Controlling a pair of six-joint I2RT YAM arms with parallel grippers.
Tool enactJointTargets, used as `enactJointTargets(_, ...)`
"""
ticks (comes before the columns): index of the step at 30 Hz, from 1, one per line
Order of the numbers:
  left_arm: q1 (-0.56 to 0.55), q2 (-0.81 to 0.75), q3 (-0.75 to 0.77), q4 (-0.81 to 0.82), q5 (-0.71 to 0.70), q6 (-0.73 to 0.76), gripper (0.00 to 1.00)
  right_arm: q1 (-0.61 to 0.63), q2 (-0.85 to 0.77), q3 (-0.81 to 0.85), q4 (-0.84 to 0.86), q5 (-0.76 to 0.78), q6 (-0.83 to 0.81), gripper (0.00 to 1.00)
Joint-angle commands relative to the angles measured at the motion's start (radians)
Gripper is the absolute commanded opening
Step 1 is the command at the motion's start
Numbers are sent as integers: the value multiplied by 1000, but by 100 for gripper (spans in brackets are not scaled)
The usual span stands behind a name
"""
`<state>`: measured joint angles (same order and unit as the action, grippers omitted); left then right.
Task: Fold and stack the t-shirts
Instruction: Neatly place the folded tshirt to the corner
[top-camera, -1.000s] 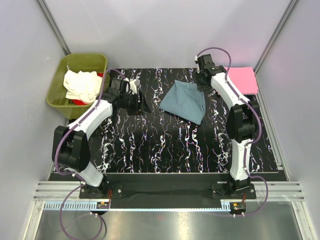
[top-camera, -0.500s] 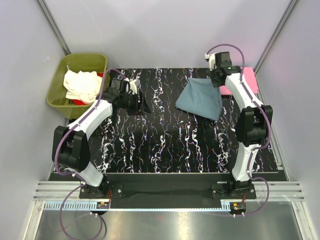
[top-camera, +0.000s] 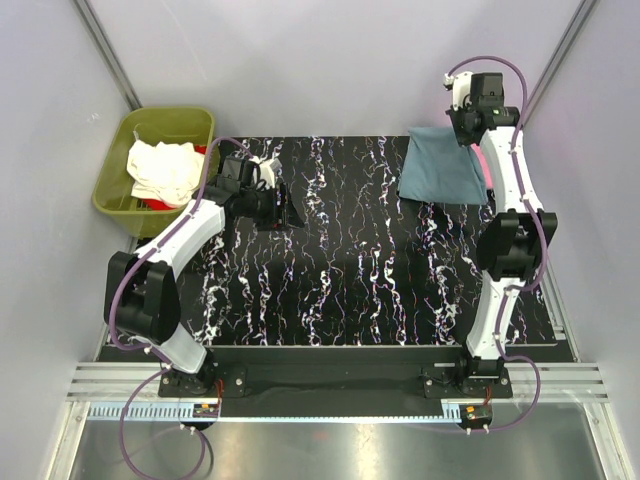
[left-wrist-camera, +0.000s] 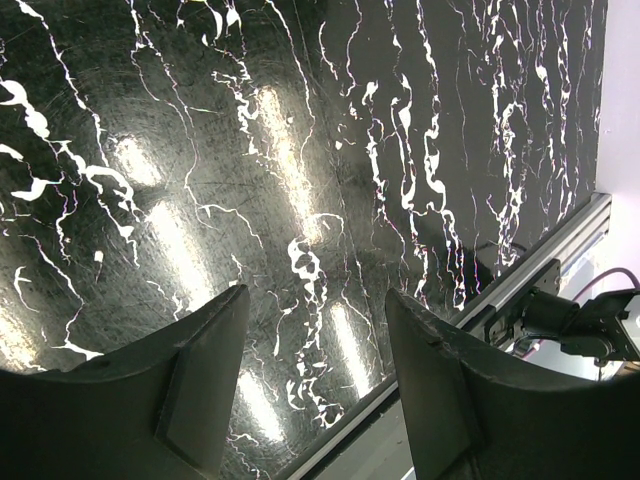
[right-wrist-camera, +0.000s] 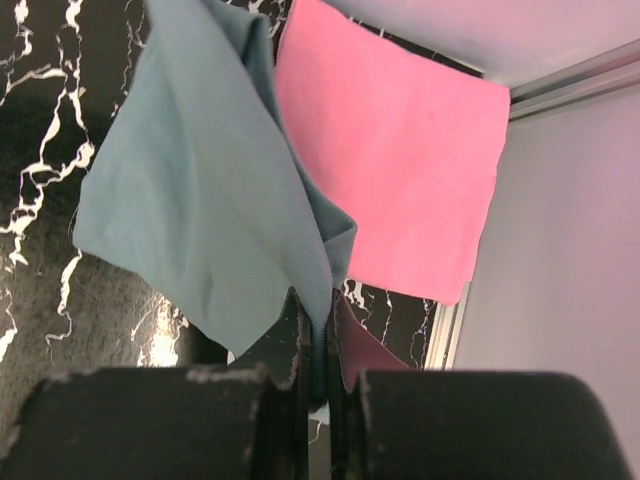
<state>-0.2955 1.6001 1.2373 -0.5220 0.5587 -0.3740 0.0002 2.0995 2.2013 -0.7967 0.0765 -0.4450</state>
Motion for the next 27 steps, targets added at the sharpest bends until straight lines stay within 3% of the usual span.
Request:
enactJointTargets(1, -1, -32, 16, 34, 44, 4, 62, -26, 42, 153, -57, -30, -43, 0)
enactJointTargets(5, -2, -31, 14, 39, 55, 1, 62, -52, 80, 261, -148, -50, -37, 0)
enactJointTargets(16, -1, -38, 2, 71, 109, -31, 62, -62, -85, 140, -98, -72, -98, 0)
enactJointTargets(27, -1, -52, -1, 76, 121, -36, 62, -117, 43, 326, -147, -63, -146, 0)
